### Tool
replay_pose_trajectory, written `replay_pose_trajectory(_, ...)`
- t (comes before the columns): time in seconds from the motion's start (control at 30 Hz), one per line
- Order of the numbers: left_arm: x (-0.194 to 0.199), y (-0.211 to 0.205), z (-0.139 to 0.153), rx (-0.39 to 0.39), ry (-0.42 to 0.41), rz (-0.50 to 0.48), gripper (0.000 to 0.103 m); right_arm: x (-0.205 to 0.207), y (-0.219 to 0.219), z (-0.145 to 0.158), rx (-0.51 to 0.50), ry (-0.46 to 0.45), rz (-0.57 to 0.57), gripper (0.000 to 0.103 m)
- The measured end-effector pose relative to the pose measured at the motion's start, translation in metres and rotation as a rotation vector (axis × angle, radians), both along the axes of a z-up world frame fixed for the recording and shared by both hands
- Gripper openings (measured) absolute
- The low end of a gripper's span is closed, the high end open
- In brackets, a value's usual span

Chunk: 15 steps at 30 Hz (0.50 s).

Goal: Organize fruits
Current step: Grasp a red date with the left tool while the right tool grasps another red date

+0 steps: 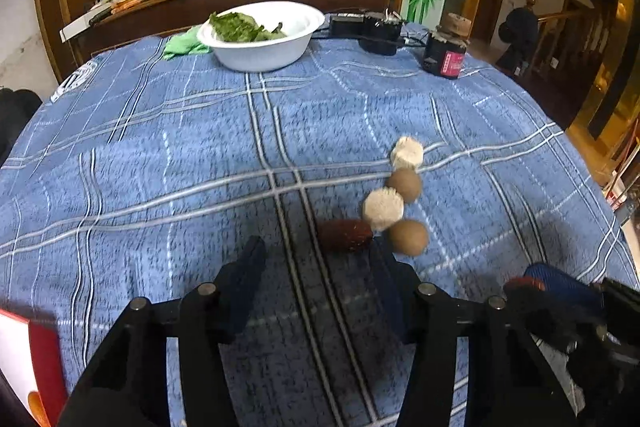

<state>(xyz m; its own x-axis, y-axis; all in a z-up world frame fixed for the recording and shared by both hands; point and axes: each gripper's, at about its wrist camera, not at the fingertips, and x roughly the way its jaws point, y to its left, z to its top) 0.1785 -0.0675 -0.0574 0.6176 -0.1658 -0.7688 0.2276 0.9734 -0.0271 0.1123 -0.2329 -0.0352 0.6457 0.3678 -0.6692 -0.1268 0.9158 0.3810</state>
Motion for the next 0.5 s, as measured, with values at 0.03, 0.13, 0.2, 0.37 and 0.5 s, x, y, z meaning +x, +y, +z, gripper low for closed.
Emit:
replay_pose_trajectory(0.03,0.003,-0.003,-0.001,0.006,0.006,-0.002,0.053,0.0,0.001,0.001,0.002,-0.003,0.003,0.027)
replay_pose_trajectory(0.13,0.008,-0.01,-0.003,0.014,0.013,-0.006,0.047,0.0,0.0,0.001,0.006,-0.007,0.003,0.027)
replay_pose_trajectory(0.2,0.011,-0.014,-0.003,0.016,0.013,-0.01,0.044,0.0,-0.001,0.002,0.011,-0.008,0.0,0.027)
replay_pose_trajectory(0.37,0.008,-0.019,-0.003,0.02,0.014,-0.046,0.026,0.0,0.0,0.001,0.013,-0.008,0.006,0.027)
replay_pose_trajectory(0.5,0.003,-0.019,-0.003,0.024,0.013,-0.056,0.026,0.0,-0.001,0.002,0.014,-0.009,0.002,0.027)
